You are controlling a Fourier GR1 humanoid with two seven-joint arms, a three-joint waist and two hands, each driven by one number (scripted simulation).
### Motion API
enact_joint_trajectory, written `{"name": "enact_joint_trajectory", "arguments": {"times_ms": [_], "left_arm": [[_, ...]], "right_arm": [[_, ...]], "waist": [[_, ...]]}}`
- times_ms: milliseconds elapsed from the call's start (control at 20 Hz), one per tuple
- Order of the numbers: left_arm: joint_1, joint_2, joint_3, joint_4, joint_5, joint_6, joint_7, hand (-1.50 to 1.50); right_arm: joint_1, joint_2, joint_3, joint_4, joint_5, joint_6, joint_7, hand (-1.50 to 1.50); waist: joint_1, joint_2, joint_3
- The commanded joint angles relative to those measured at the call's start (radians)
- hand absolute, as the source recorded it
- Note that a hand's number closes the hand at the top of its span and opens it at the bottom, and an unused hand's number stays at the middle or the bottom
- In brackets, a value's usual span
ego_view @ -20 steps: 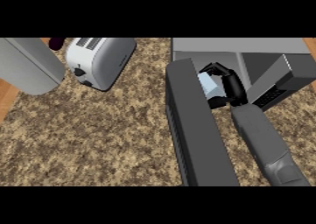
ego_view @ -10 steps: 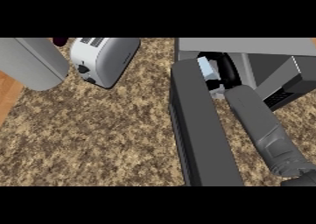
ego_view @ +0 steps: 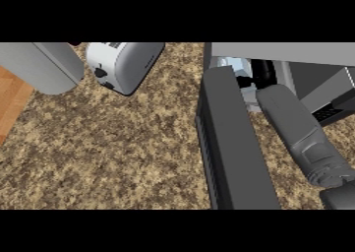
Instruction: Pick up the milk, place it into the microwave and close the microwave
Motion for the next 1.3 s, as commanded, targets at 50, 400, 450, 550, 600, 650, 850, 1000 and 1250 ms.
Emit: {"name": "enact_joint_trajectory", "arguments": {"times_ms": [50,400,450,550,600,650,850,1000,1250], "left_arm": [[-0.033,0.016,0.000,0.023,-0.009,-0.003,-0.002,-1.50],[-0.066,0.021,-0.013,0.046,-0.012,0.001,0.005,-1.50],[-0.054,0.021,-0.024,0.045,-0.011,-0.023,-0.002,-1.50],[-0.051,0.023,-0.015,0.073,-0.013,-0.030,-0.013,-1.50],[-0.051,0.016,-0.013,0.063,-0.032,-0.026,-0.025,-1.50],[-0.080,0.044,-0.007,0.072,-0.031,-0.020,-0.009,-1.50],[-0.086,0.043,-0.002,0.083,-0.063,-0.015,-0.020,-1.50],[-0.117,0.051,-0.002,0.105,-0.072,-0.004,-0.020,-1.50],[-0.101,0.060,-0.045,0.105,-0.081,-0.055,-0.014,-1.50]], "right_arm": [[-0.024,-0.029,0.011,0.033,0.037,-0.121,-0.030,1.50],[-0.013,-0.046,0.051,0.083,0.097,-0.268,-0.047,1.50],[-0.017,-0.085,0.051,0.099,0.096,-0.203,-0.034,1.50],[-0.022,-0.082,0.045,0.120,0.097,-0.278,0.012,1.50],[-0.009,-0.105,0.046,0.136,0.101,-0.318,0.033,-1.50],[-0.035,-0.096,0.049,0.141,0.106,-0.356,0.067,-1.50],[-0.017,-0.110,0.074,0.154,0.131,-0.406,0.124,-1.50],[0.002,-0.102,0.078,0.113,0.134,-0.302,0.031,-1.50],[-0.025,-0.090,0.076,0.106,0.133,-0.249,0.012,-1.50]], "waist": [[0.021,0.014,0.001],[0.043,0.030,0.002],[0.053,0.034,0.002],[0.065,0.035,0.000],[0.057,0.030,0.000],[0.059,0.037,0.000],[0.061,0.036,0.003],[0.047,0.039,0.005],[0.059,0.034,0.005]]}}
